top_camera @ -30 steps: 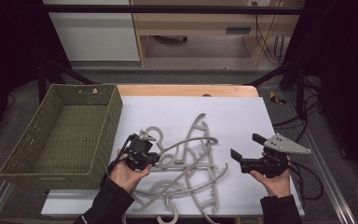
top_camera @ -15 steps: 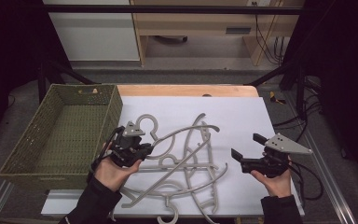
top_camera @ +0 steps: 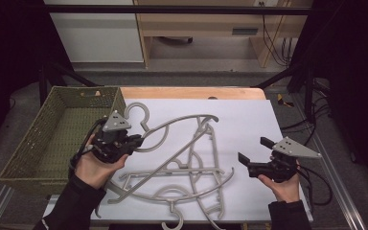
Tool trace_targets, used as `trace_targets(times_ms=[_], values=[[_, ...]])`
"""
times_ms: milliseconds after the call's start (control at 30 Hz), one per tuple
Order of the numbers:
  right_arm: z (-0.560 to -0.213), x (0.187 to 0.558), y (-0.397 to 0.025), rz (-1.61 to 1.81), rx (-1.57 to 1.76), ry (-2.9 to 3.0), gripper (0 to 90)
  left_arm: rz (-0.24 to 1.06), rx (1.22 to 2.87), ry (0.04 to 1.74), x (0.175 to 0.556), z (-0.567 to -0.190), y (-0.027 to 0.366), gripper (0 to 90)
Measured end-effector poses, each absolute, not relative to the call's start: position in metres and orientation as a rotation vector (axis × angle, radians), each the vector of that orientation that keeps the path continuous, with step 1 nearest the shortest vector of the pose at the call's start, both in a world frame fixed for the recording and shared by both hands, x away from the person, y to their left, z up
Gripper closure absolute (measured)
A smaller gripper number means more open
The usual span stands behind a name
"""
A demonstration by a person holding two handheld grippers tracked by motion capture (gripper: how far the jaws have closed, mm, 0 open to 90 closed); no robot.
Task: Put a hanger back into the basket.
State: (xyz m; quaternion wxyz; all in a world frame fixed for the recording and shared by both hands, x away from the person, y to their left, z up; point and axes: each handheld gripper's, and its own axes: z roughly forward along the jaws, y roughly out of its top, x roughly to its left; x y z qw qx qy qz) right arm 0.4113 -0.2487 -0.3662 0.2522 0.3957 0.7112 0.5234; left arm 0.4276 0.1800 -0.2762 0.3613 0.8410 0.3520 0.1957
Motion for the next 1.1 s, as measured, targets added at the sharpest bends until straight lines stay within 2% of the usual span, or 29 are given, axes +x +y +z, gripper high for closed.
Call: trace_targets(times_ms=[533,833,1100], values=[[-0.367,0.412,-0.248,1.421,1.078,1.939,4.5,0.591,2.117,0.991,0.45,-0.236,0.244,83.1],[-0.367,0.412,-0.247,1.422,1.079,1.94,4.6,0.668,2.052,1.033,0.459,-0.23,0.277,83.1],[-0.368,0.413,-0.247,1.419,1.079,1.942,4.6,0.684,2.011,1.074,0.467,-0.232,0.299,83.0]])
